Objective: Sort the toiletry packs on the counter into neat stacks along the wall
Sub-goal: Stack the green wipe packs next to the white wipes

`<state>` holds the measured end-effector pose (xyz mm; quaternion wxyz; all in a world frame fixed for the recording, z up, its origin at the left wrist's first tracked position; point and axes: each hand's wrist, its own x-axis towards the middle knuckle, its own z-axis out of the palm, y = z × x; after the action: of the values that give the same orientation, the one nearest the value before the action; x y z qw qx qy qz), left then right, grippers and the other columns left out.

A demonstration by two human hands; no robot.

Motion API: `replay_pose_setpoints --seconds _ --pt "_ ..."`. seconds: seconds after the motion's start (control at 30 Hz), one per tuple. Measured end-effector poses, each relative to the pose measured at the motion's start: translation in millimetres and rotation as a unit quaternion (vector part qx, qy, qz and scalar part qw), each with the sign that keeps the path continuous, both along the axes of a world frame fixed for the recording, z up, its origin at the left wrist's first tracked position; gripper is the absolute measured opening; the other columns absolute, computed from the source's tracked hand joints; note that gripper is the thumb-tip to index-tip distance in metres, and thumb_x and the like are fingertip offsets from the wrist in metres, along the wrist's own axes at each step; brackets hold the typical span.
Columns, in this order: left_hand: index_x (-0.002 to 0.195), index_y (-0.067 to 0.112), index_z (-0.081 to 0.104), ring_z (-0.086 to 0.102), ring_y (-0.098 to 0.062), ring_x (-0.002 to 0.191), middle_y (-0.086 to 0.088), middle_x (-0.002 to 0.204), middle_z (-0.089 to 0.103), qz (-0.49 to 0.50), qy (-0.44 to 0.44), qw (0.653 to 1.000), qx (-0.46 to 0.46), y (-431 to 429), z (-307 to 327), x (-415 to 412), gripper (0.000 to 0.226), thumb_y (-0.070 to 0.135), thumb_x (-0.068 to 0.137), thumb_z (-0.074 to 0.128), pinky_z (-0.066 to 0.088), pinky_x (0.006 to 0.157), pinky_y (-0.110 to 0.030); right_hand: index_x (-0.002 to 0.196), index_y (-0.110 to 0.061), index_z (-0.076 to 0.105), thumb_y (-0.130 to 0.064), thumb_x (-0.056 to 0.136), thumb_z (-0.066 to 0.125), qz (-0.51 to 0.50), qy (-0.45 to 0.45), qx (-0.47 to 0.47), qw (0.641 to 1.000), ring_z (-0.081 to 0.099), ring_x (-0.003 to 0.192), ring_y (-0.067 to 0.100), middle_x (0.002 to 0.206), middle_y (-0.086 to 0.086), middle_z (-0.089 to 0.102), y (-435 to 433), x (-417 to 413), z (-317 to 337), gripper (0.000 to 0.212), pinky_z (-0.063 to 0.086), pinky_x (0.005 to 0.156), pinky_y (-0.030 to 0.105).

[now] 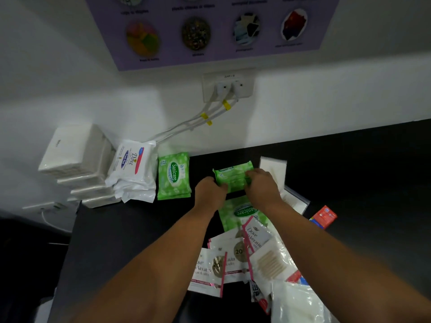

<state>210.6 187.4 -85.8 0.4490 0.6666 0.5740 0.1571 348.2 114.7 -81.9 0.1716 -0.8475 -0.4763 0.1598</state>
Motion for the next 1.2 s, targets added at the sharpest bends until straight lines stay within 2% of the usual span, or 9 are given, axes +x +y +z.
replay_pose_setpoints --seconds 0.1,0.27,0.43,0.5,0.6,0.83,0.93,1.07,1.2 --pt "0.07 0.001 0.061 0.058 -0.024 0.059 -0.011 0.064 0.059 0.048 -0.05 0.994 -0.083 1 4 8 0.037 0.032 0.087 0.073 0.043 0.057 -0.029 0.122 -0.007 0.062 -0.004 0.085 0.056 0.014 -0.006 0.0 1.0 0.051 0.116 0.035 0.128 0.014 0.057 -4 0 1 0.038 0.047 0.094 0.038" --pt "0.085 -0.002 0.07 0.058 -0.019 0.059 -0.009 0.069 0.061 0.083 -0.122 0.978 -0.147 0 11 9 0.028 0.026 0.086 0.075 0.048 0.056 -0.029 0.126 -0.006 0.061 -0.011 0.088 0.061 0.021 0.037 0.025 0.999 0.053 0.119 0.033 0.13 0.014 0.059 -8 0 7 0.039 0.046 0.097 0.036" --pt "0.091 0.015 0.064 0.071 -0.023 0.077 -0.012 0.098 0.068 0.084 -0.193 0.974 -0.086 -6 29 -1 0.005 0.011 0.093 0.062 0.061 0.058 -0.034 0.11 -0.009 0.072 -0.012 0.093 0.053 -0.037 0.177 0.051 0.982 0.067 0.098 0.029 0.107 0.014 0.072 1 -6 26 0.025 0.053 0.086 0.035" --pt "0.096 0.018 0.063 0.069 -0.016 0.079 -0.006 0.102 0.065 0.025 -0.145 0.986 0.078 -6 28 -15 0.008 0.012 0.092 0.064 0.06 0.065 -0.029 0.095 -0.005 0.073 -0.033 0.096 0.052 -0.116 0.337 0.064 0.932 0.07 0.089 0.034 0.092 0.017 0.074 9 -10 39 0.035 0.055 0.082 0.039" --pt "0.101 0.014 0.066 0.054 0.001 0.09 0.003 0.107 0.06 -0.075 -0.065 0.949 0.299 -11 26 -38 0.024 0.002 0.081 0.071 0.043 0.082 -0.005 0.104 -0.01 0.072 -0.065 0.089 0.051 -0.157 0.575 0.031 0.802 0.071 0.083 0.035 0.096 0.016 0.075 20 -15 54 0.061 0.058 0.075 0.04" --pt "0.116 0.019 0.067 0.053 0.005 0.105 0.009 0.132 0.045 -0.103 -0.089 0.948 0.288 -21 22 -80 0.043 -0.003 0.078 0.065 0.049 0.084 -0.011 0.123 -0.003 0.064 -0.014 0.1 0.053 -0.093 0.659 0.077 0.742 0.069 0.106 0.033 0.114 0.016 0.072 36 -37 44 0.028 0.056 0.09 0.048" --pt "0.128 0.025 0.054 0.063 -0.008 0.103 0.009 0.128 0.05 -0.032 -0.159 0.963 0.216 -26 27 -87 0.044 0.014 0.087 0.067 0.054 0.083 -0.021 0.12 -0.006 0.066 -0.014 0.1 0.053 -0.085 0.652 0.068 0.75 0.07 0.105 0.031 0.113 0.015 0.072 43 -46 39 0.025 0.057 0.085 0.045" --pt "0.112 0.031 0.05 0.071 -0.017 0.066 0.0 0.102 0.066 0.115 -0.158 0.977 0.08 -10 25 -90 0.025 0.026 0.094 0.066 0.061 0.068 -0.035 0.113 -0.006 0.069 -0.012 0.098 0.057 -0.082 0.642 0.071 0.759 0.072 0.097 0.029 0.107 0.014 0.074 57 -65 32 0.02 0.06 0.081 0.043" --pt "0.089 0.02 0.059 0.068 -0.02 0.071 0.001 0.083 0.068 0.127 -0.066 0.977 0.156 5 18 -99 0.007 0.021 0.095 0.063 0.057 0.069 -0.037 0.107 0.002 0.071 -0.011 0.091 0.067 -0.076 0.506 0.082 0.855 0.072 0.082 0.028 0.098 0.02 0.074 80 -84 15 0.021 0.059 0.08 0.045"
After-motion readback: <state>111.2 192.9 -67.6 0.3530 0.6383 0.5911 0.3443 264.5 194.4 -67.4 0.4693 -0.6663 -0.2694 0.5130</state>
